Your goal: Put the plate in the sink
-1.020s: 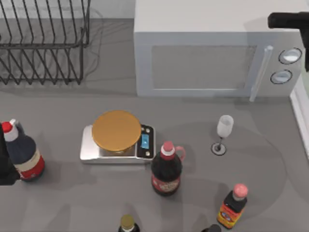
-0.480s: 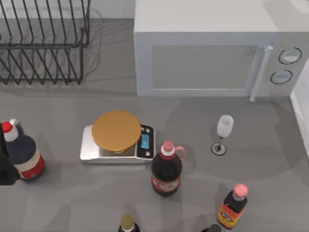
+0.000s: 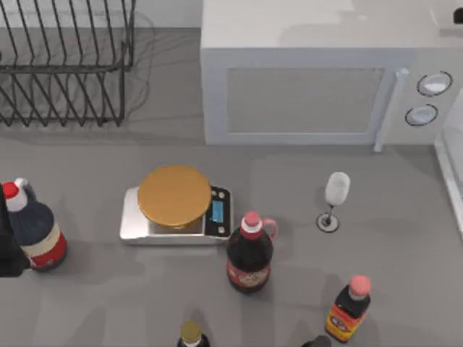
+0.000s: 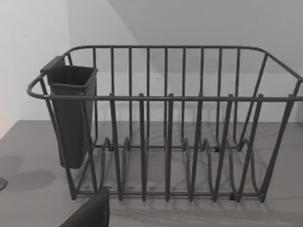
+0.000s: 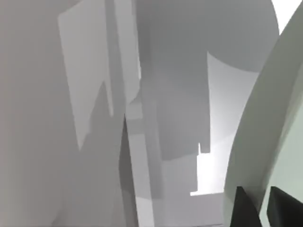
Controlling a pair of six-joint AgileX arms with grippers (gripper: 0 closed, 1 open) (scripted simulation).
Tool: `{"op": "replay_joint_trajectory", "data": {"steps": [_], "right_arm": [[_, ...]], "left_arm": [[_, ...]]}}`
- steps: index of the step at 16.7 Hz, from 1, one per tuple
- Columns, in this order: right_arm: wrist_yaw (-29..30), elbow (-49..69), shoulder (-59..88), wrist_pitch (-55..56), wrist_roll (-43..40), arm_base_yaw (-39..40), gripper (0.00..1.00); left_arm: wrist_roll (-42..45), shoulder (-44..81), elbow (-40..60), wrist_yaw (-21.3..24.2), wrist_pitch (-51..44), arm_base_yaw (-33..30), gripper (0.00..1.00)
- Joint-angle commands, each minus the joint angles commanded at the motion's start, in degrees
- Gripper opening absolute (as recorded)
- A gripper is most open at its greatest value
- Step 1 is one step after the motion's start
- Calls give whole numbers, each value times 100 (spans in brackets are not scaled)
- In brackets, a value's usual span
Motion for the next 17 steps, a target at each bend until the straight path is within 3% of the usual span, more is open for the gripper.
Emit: {"op": "replay_joint_trajectory", "data": {"steps": [4, 9, 17], "right_arm": [[-187, 698, 811, -231, -627, -169, 0], [-206, 749, 865, -252, -679, -177, 0], [-206, 749, 865, -252, -679, -177, 60]], "left_arm": [[0, 0, 0, 0, 0, 0, 100], [0, 0, 0, 0, 0, 0, 100], [0, 0, 0, 0, 0, 0, 100]]}}
